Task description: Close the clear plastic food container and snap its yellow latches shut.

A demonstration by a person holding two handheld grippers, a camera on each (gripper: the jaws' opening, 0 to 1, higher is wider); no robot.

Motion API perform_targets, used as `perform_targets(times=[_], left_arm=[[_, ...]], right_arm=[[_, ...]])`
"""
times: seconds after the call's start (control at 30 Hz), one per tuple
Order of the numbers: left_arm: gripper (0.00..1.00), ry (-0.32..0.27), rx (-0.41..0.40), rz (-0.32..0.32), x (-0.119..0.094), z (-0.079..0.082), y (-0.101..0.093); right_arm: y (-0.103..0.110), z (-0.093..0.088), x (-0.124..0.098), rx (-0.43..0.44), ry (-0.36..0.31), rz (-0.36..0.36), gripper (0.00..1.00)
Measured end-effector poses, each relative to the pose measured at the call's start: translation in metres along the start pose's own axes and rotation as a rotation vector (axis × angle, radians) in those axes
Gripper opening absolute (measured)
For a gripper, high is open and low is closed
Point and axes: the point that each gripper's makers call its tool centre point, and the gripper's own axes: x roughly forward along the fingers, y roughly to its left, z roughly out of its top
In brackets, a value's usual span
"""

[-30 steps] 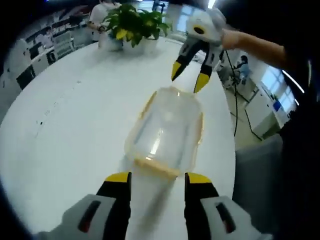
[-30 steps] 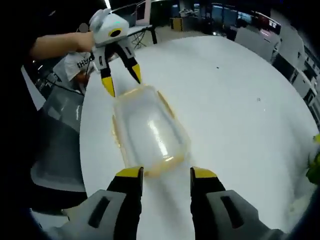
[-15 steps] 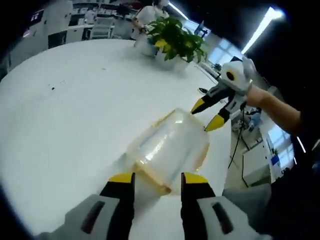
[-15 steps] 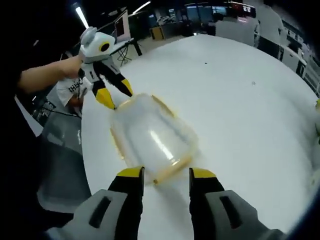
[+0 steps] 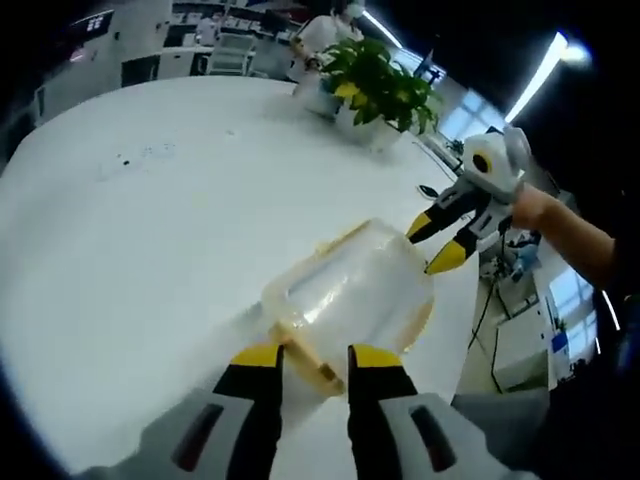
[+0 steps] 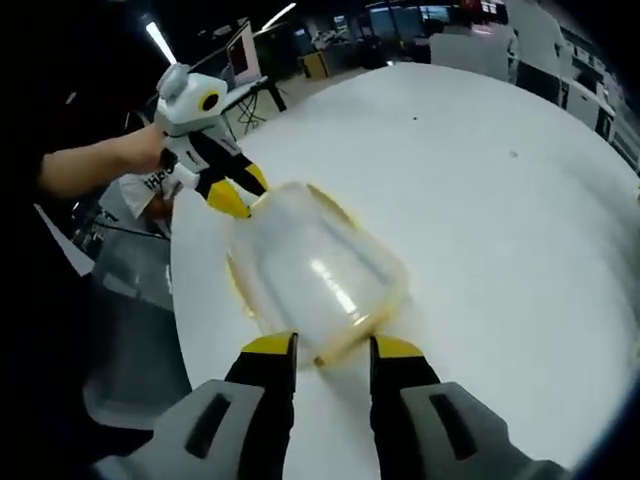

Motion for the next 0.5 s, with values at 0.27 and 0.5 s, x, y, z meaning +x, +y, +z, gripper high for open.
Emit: perform_targets(times=[0.27,0.5], left_arm=[[0.15,-0.032,-0.068,0.020,-0.0016,-0.0037,0.0016],[0.16,-0.065,-0.135,0.005,-0.0008,-0.0052,0.0047]], right_arm=[[0.0041,0.0042,0.0055,0.036,-0.037,0.043,0.22],[0.0045,0.0052,0.0054,0.058,0.032,0.033,0.24]])
